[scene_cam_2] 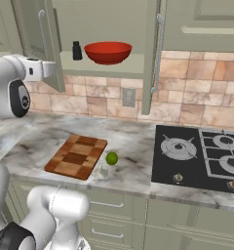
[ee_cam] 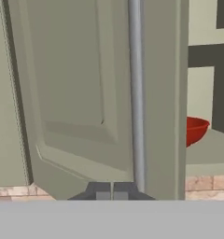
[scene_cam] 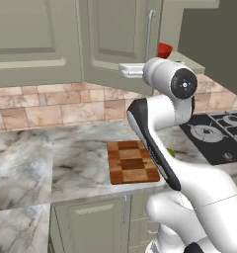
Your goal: Open the cabinet. Place the bowl and condiment on the counter. Then place the lime and garlic on the cutting board.
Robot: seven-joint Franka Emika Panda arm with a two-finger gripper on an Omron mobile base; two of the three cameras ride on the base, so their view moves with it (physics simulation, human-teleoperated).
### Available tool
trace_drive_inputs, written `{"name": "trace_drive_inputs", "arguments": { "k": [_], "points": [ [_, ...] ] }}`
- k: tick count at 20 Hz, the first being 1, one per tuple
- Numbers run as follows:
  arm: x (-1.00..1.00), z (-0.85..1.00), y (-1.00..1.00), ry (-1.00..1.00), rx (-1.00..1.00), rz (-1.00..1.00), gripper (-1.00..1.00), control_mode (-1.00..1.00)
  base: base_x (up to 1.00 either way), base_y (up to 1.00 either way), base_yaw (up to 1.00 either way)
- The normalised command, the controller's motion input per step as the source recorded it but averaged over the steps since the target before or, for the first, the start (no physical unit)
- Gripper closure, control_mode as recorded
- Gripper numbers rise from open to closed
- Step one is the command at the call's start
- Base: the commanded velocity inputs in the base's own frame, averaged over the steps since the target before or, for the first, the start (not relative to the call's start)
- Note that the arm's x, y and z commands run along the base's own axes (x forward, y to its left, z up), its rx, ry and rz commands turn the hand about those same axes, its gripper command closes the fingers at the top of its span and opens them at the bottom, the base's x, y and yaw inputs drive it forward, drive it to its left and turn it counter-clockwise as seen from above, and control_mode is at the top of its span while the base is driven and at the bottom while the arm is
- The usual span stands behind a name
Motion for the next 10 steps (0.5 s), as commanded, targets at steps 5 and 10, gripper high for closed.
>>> {"name": "trace_drive_inputs", "arguments": {
  "k": [5, 10],
  "points": [
    [-0.06, 0.0, 0.09, 0.01, 0.0, 0.0, 1.0, -1.0, 0.0, 0.0, 0.0],
    [-0.1, 0.01, -0.11, -0.02, 0.0, 0.0, 1.0, -1.0, 0.0, 0.0, 0.0]
  ]
}}
